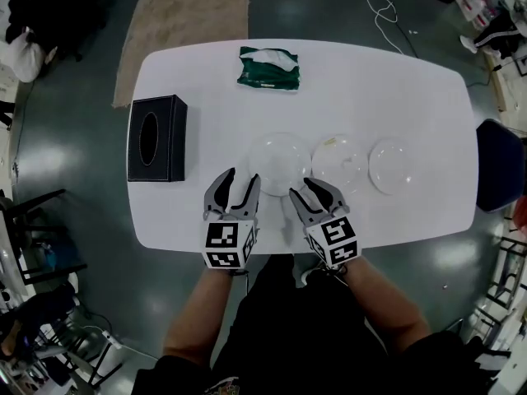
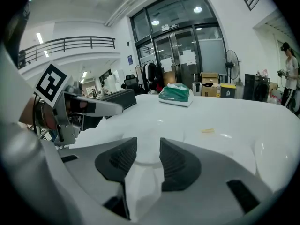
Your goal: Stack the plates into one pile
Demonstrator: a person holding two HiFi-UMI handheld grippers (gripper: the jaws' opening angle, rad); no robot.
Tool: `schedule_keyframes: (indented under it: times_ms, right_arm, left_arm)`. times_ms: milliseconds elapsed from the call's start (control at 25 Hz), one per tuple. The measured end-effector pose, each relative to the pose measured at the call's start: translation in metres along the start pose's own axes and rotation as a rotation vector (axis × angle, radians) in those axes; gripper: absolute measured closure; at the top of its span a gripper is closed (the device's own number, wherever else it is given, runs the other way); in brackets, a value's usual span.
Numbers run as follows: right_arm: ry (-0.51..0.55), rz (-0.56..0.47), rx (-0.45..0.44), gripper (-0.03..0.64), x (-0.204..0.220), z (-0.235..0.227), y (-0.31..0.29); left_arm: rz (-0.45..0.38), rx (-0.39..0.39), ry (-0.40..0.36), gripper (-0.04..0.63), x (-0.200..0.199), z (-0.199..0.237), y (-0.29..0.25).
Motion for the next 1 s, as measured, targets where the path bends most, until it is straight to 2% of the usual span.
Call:
schedule_keyframes:
  times_ms: [480, 1000]
  right_arm:
    - [-0.007, 0.094, 0.036, 0.468, 0.014, 0.002, -0.018]
    - [0.035, 0.134, 0.065, 0.491, 0.012, 0.006, -0.023]
  left_arm:
    - [0.045, 0.002, 0.014, 0.388, 0.014, 0.007, -0.015]
    - [0.102, 0.031, 0.033, 0.388, 0.021, 0.003, -0.036]
Point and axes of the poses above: the fingertips, and each gripper's own axes: y backward along the fingers, z to its left, x out of its underside, the point moved 8 cm from there along y, backward along the fingers, and after that the axes turned 14 degrees about -x, right-handed, at the moved point
